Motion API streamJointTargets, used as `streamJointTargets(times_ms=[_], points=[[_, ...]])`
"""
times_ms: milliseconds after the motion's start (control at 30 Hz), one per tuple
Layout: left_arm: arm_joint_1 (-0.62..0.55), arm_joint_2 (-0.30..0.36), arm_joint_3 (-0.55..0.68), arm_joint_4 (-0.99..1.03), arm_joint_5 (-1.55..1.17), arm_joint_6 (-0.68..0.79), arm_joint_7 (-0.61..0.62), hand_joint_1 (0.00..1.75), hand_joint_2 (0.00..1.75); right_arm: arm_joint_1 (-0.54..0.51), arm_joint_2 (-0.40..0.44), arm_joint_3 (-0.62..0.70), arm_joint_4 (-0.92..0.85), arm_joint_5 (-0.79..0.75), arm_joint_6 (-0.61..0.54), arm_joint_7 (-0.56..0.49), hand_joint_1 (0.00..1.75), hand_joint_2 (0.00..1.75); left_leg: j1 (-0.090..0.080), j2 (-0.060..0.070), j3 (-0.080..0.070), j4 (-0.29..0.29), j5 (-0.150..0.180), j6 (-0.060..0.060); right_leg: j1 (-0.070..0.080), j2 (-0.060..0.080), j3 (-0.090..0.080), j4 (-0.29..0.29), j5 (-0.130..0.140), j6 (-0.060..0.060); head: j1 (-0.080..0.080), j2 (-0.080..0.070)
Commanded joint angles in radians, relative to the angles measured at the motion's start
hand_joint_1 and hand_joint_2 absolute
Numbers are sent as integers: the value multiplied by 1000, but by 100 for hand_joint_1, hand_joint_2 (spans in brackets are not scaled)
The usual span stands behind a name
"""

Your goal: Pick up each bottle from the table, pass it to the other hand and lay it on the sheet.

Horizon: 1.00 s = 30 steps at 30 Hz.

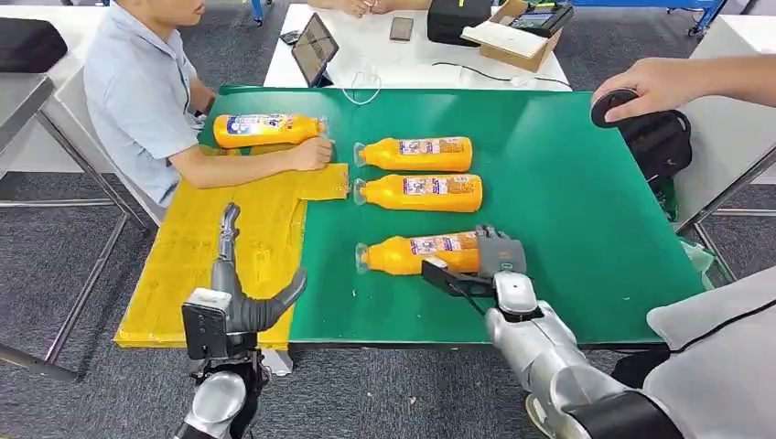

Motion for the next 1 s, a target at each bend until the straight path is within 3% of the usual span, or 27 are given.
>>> streamJointTargets(times_ms=[33, 400, 500, 667, 833, 1000], points=[[-26, 25, -17, 42, 4, -13, -11, 0, 175, 73, -8, 4, 53, -63, -197, -218, 175, 175, 2, -3, 1, -2, 1, -2, 3, -4, 3, -3, 0, -3, 0, 0], [-24, 27, -20, 34, -4, -10, -21, 0, 175, 76, -4, 19, 42, -91, -254, -274, 175, 175, 2, 0, -3, -1, 0, -2, 2, -2, -2, -1, 0, -3, 0, 0], [-7, 26, -12, 14, -6, 4, -36, 0, 175, 108, 21, -39, -6, -237, -329, -416, 175, 175, 2, 0, -3, -1, 0, -2, 2, -2, -2, -1, 0, -3, 0, 0], [34, 1, 27, -5, 37, 41, -72, 0, 175, 156, 50, -95, -133, -470, -353, -560, 175, 175, 1, 2, -5, -1, 0, -2, 2, 0, -4, 0, 0, -3, 0, 0], [96, -13, 39, 49, 85, 26, -47, 0, 175, 231, 47, -108, -295, -668, -302, -605, 175, 175, 0, 1, -10, -1, 0, -1, 0, 0, -9, 0, 0, -1, 0, 0], [98, -13, 40, 54, 89, 25, -56, 0, 175, 236, 44, -104, -303, -671, -300, -602, 175, 175, 1, 0, -12, 0, -1, -2, 1, 0, -10, 0, -1, -2, 0, 0]])
